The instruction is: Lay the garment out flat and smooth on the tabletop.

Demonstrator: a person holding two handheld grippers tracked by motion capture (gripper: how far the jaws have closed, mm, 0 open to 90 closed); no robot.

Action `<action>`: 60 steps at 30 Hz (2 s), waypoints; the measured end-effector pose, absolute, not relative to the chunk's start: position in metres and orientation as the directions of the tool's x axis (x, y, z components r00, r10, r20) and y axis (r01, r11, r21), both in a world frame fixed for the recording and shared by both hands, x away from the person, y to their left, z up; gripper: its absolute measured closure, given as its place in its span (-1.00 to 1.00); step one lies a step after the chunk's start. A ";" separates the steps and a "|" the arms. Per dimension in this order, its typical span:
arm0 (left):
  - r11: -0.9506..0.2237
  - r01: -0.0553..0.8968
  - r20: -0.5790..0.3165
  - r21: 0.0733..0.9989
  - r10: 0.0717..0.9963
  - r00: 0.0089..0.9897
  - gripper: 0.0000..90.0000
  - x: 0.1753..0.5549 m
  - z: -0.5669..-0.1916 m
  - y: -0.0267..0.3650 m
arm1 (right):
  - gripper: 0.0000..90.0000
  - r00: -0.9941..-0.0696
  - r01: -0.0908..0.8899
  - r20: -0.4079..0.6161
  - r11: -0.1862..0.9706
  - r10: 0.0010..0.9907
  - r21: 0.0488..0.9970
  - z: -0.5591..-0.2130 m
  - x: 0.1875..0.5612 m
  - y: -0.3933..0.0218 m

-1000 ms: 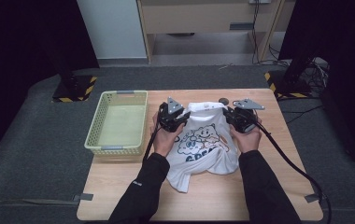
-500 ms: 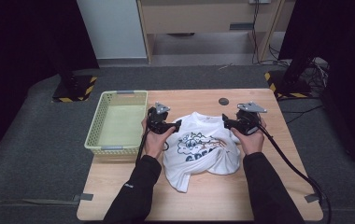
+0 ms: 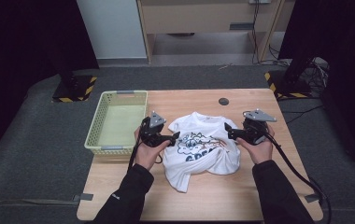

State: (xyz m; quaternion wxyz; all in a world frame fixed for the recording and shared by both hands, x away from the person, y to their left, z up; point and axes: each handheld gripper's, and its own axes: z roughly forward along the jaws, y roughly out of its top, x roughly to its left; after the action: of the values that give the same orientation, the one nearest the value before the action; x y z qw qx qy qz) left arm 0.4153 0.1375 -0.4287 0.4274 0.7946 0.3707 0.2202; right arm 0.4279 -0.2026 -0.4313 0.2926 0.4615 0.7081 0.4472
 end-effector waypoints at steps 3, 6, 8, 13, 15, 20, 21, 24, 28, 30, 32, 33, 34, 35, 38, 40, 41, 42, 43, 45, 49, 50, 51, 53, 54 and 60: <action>-0.373 0.405 0.036 0.835 0.771 0.636 -0.60 0.403 -0.434 0.140 | -0.82 -0.413 0.397 -0.013 0.193 0.911 0.897 -0.436 0.417 -0.203; -0.377 0.420 0.035 0.826 0.777 0.629 -0.66 0.392 -0.440 0.144 | -0.84 -0.417 0.405 -0.016 0.201 0.909 0.892 -0.443 0.407 -0.204; -0.372 0.430 0.026 0.823 0.780 0.625 -0.69 0.386 -0.445 0.146 | -0.86 -0.423 0.417 -0.014 0.208 0.906 0.885 -0.449 0.401 -0.203; -0.372 0.447 0.017 0.814 0.783 0.622 -0.74 0.373 -0.456 0.152 | -0.88 -0.433 0.443 -0.026 0.238 0.901 0.864 -0.466 0.391 -0.203; -0.366 0.452 0.007 0.813 0.783 0.622 -0.74 0.368 -0.460 0.154 | -0.88 -0.433 0.448 -0.023 0.237 0.901 0.862 -0.469 0.389 -0.204; -0.373 0.472 -0.014 0.799 0.772 0.635 -0.78 0.356 -0.472 0.158 | -0.88 -0.441 0.462 -0.027 0.253 0.897 0.850 -0.477 0.381 -0.205; -0.370 0.476 -0.020 0.798 0.772 0.635 -0.78 0.354 -0.475 0.159 | -0.88 -0.441 0.467 -0.023 0.252 0.897 0.848 -0.478 0.378 -0.205; -0.377 0.491 -0.019 0.785 0.777 0.629 -0.78 0.350 -0.481 0.160 | -0.88 -0.447 0.483 -0.018 0.258 0.894 0.837 -0.486 0.373 -0.203; -0.421 0.503 0.018 0.755 0.780 0.625 -0.78 0.346 -0.493 0.159 | -0.88 -0.465 0.498 -0.037 0.296 0.884 0.815 -0.497 0.369 -0.198; -0.443 0.510 0.026 0.738 0.773 0.634 -0.78 0.347 -0.500 0.157 | -0.88 -0.466 0.500 -0.052 0.311 0.884 0.809 -0.501 0.369 -0.196; -0.469 0.522 0.033 0.713 0.765 0.643 -0.78 0.349 -0.507 0.154 | -0.87 -0.471 0.505 -0.052 0.317 0.881 0.802 -0.504 0.368 -0.194; -0.479 0.523 0.035 0.704 0.760 0.649 -0.79 0.349 -0.510 0.152 | -0.87 -0.475 0.508 -0.059 0.328 0.878 0.797 -0.507 0.367 -0.193; -0.493 0.522 0.039 0.695 0.752 0.658 -0.79 0.349 -0.512 0.149 | -0.87 -0.477 0.512 -0.064 0.337 0.876 0.790 -0.510 0.367 -0.191; -0.498 0.521 0.040 0.693 0.748 0.662 -0.79 0.349 -0.513 0.148 | -0.86 -0.481 0.521 -0.062 0.342 0.874 0.782 -0.515 0.366 -0.188; -0.524 0.508 0.063 0.683 0.736 0.675 -0.80 0.350 -0.514 0.145 | -0.86 -0.497 0.530 -0.072 0.369 0.865 0.763 -0.523 0.366 -0.183; -0.536 0.511 0.065 0.672 0.730 0.680 -0.81 0.349 -0.516 0.144 | -0.86 -0.500 0.537 -0.082 0.384 0.862 0.751 -0.526 0.367 -0.180; -0.542 0.511 0.068 0.667 0.727 0.683 -0.81 0.349 -0.517 0.143 | -0.86 -0.500 0.536 -0.088 0.388 0.861 0.750 -0.527 0.368 -0.179; -0.547 0.512 0.068 0.663 0.725 0.686 -0.81 0.349 -0.518 0.143 | -0.86 -0.498 0.538 -0.092 0.390 0.862 0.747 -0.528 0.368 -0.179; -0.549 0.512 0.069 0.660 0.723 0.687 -0.81 0.350 -0.518 0.142 | -0.87 -0.497 0.540 -0.097 0.395 0.862 0.743 -0.529 0.369 -0.179; -0.557 0.510 0.075 0.656 0.720 0.690 -0.81 0.350 -0.519 0.141 | -0.87 -0.497 0.543 -0.109 0.406 0.861 0.735 -0.531 0.369 -0.179; -0.580 0.507 0.100 0.637 0.714 0.693 -0.81 0.350 -0.521 0.140 | -0.89 -0.499 0.550 -0.133 0.431 0.857 0.715 -0.535 0.371 -0.179; -0.586 0.509 0.105 0.631 0.714 0.692 -0.81 0.350 -0.522 0.140 | -0.89 -0.498 0.553 -0.126 0.426 0.858 0.716 -0.535 0.371 -0.179; -0.594 0.507 0.115 0.625 0.712 0.693 -0.81 0.350 -0.522 0.140 | -0.89 -0.496 0.557 -0.124 0.425 0.859 0.714 -0.535 0.371 -0.180; -0.594 0.508 0.115 0.624 0.713 0.692 -0.81 0.349 -0.523 0.140 | -0.89 -0.497 0.555 -0.134 0.432 0.858 0.711 -0.534 0.370 -0.181; -0.594 0.509 0.117 0.623 0.714 0.690 -0.82 0.349 -0.523 0.140 | -0.89 -0.497 0.556 -0.136 0.435 0.857 0.708 -0.534 0.369 -0.183; -0.595 0.510 0.132 0.622 0.721 0.680 -0.81 0.351 -0.522 0.144 | -0.93 -0.492 0.564 -0.151 0.447 0.857 0.694 -0.533 0.368 -0.196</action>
State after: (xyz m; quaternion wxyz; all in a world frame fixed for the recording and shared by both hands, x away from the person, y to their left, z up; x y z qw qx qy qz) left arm 0.3510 0.1438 -0.5224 0.2799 0.8728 0.3526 0.1886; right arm 0.3683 -0.1963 -0.5327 0.2504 0.4373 0.8128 0.2923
